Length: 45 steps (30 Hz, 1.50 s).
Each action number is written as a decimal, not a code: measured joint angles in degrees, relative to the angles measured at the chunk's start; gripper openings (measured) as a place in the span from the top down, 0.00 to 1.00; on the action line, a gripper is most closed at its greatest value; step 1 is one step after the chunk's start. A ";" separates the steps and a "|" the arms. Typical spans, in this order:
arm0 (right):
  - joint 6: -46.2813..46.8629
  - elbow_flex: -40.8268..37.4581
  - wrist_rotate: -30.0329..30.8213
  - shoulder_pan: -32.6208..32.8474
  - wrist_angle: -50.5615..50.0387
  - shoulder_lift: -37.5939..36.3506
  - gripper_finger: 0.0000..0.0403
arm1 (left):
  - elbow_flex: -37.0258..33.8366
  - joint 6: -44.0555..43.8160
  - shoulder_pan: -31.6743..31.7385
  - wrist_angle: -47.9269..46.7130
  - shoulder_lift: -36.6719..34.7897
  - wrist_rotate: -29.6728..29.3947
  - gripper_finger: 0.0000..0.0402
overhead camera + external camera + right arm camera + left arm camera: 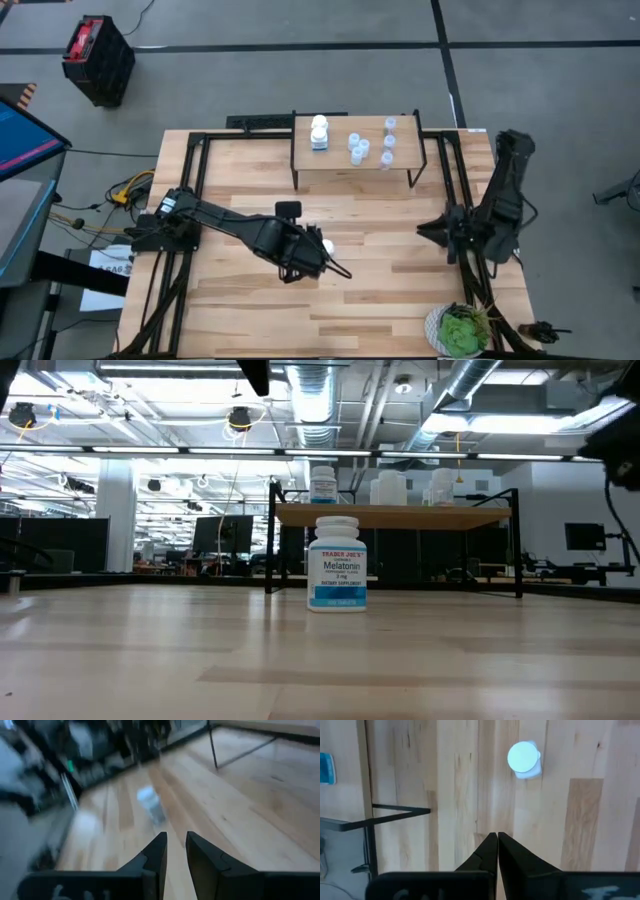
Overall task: Pick and place medicine bottles onto shelf by color
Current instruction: Put the opaque medicine bottle onto the left side of the shelf
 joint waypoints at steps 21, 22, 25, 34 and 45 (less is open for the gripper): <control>-53.21 -10.40 -37.37 -33.54 42.49 -2.97 0.76 | -0.02 2.35 2.61 0.02 -0.02 0.31 1.00; -54.52 -10.35 -38.06 -35.02 43.21 -3.96 0.76 | -0.02 2.46 2.61 0.02 -0.02 0.32 1.00; -56.67 -10.30 -44.91 -40.04 43.69 -6.31 0.76 | -0.02 2.91 2.62 0.02 -0.02 0.31 1.00; -56.36 -10.51 -54.66 -51.38 36.60 -9.03 0.76 | -0.02 1.87 2.85 0.02 -0.02 0.28 1.00; -54.96 -17.17 -66.99 -63.22 41.57 -8.88 0.76 | -0.02 1.79 2.94 0.02 -0.02 0.24 1.00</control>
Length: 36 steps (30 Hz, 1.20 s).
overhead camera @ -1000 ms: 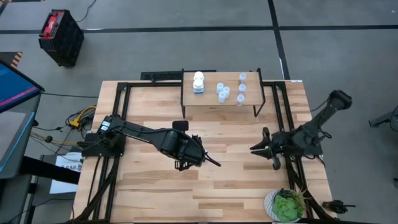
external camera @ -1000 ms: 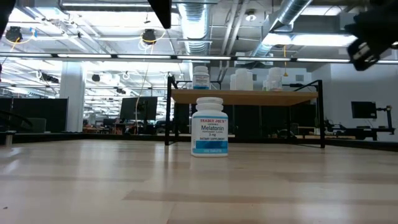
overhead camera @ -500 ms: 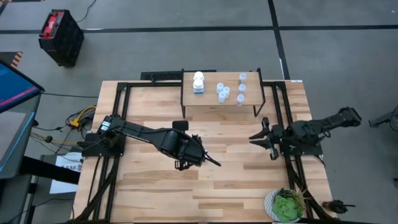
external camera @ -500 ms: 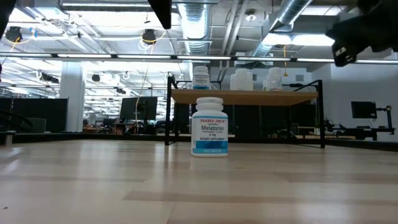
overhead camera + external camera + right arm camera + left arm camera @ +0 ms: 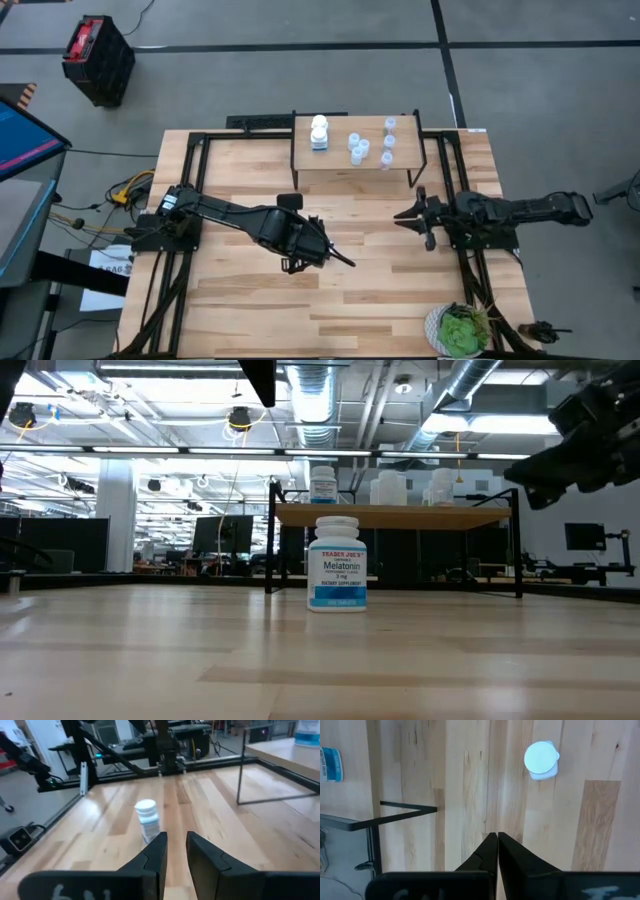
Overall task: Pick and place medicine bottles onto shelf by color
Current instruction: Put the opaque medicine bottle onto the left side of the shelf
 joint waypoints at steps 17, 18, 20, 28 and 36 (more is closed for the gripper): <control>-1.83 -0.09 -0.36 -2.02 -2.05 -0.04 0.76 | -0.02 -3.37 -0.02 3.69 0.00 -0.08 0.96; -1.79 -0.09 -0.37 -2.02 -2.05 -0.04 0.76 | -0.02 -3.63 -0.02 3.71 0.00 -0.05 0.95; -1.81 -0.11 -0.35 -2.02 -2.05 -0.04 0.76 | -0.02 -3.87 -0.02 3.71 0.00 -0.02 0.91; -1.89 -0.15 -0.30 -1.56 -2.71 -0.04 0.76 | -0.01 -3.68 -0.02 3.76 0.00 -0.05 0.79; -6.37 -0.17 -0.19 -0.97 -3.33 -4.28 0.76 | -0.02 -4.86 0.09 3.76 0.00 -0.04 0.75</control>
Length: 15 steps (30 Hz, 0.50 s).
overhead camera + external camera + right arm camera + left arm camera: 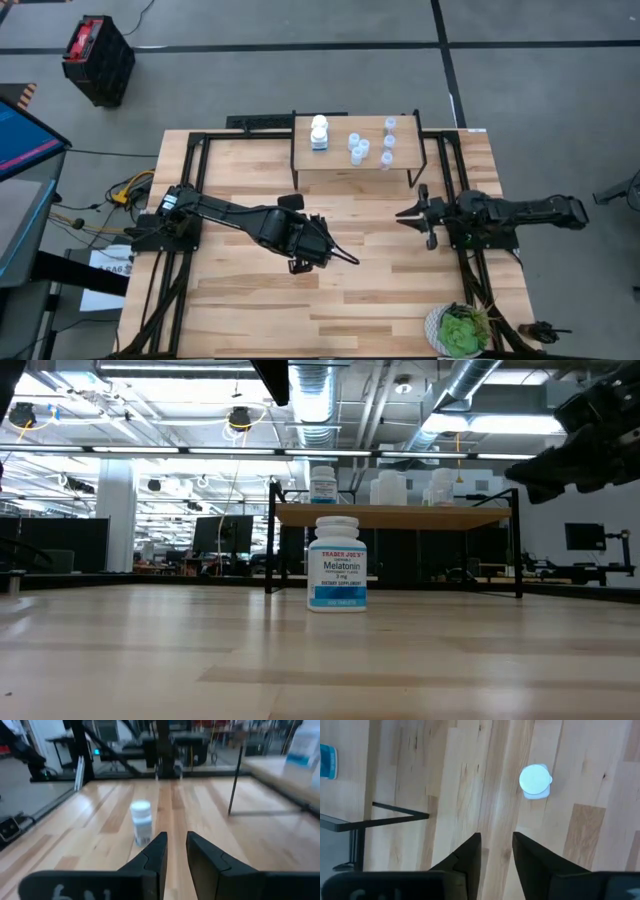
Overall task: Pick and place medicine bottles onto shelf by color
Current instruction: Put the opaque medicine bottle onto the left side of the shelf
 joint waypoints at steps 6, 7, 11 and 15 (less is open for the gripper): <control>-2.42 0.09 0.13 0.02 -1.21 -7.02 0.76 | 0.00 -0.17 0.00 0.00 0.00 0.00 0.75; -2.72 0.09 0.12 -0.02 -1.20 -7.98 0.76 | 0.00 -0.44 0.00 -0.02 0.00 -0.02 0.75; -1.14 0.13 0.17 -0.18 -1.56 -7.85 0.76 | 0.00 -2.36 -0.09 0.05 0.00 -0.02 0.75; 0.47 0.15 0.24 -0.84 -1.76 -6.91 0.76 | 0.00 -3.24 -0.11 0.26 0.00 0.15 0.75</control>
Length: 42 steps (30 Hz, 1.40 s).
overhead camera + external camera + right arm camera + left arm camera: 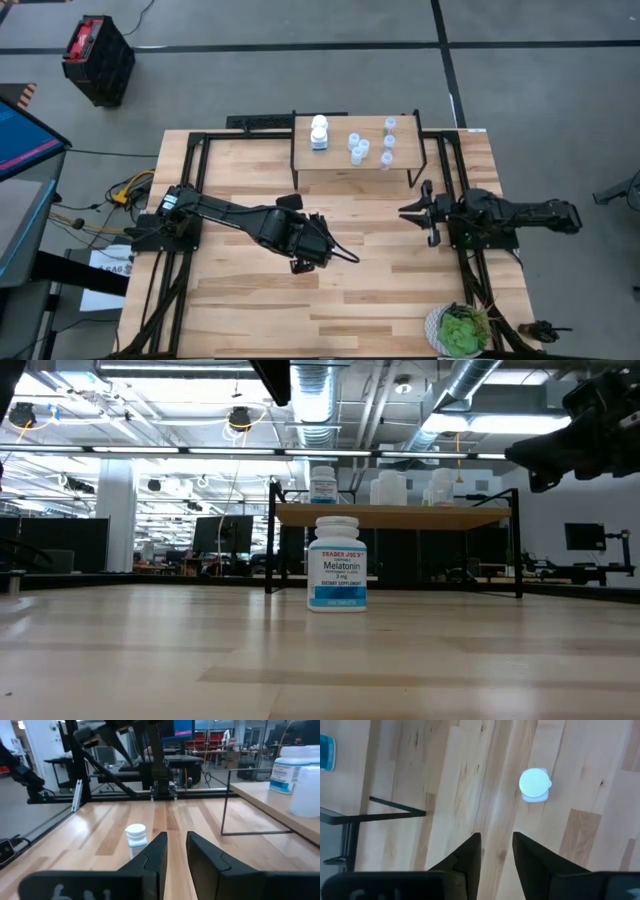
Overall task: Pick and place medicine bottles onto shelf by color
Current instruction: Put the opaque medicine bottle onto the left side of the shelf
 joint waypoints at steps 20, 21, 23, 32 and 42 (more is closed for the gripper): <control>5.65 0.00 0.13 -0.42 0.03 0.40 0.76 | -0.02 5.00 0.24 -2.15 0.70 0.21 0.40; 5.66 0.00 0.12 -0.42 0.04 0.40 0.76 | -0.02 5.39 0.27 -2.33 0.70 0.36 0.40; 5.66 0.00 0.13 -0.42 0.04 0.40 0.76 | -0.02 6.14 0.28 -3.75 0.70 0.64 0.39; 5.68 0.02 0.13 -0.42 0.04 0.40 0.76 | -13.01 8.24 -0.09 0.02 -0.16 3.75 0.39; 5.68 0.02 0.15 -0.42 0.04 0.40 0.76 | -33.10 12.43 -0.33 14.64 -4.52 21.76 0.39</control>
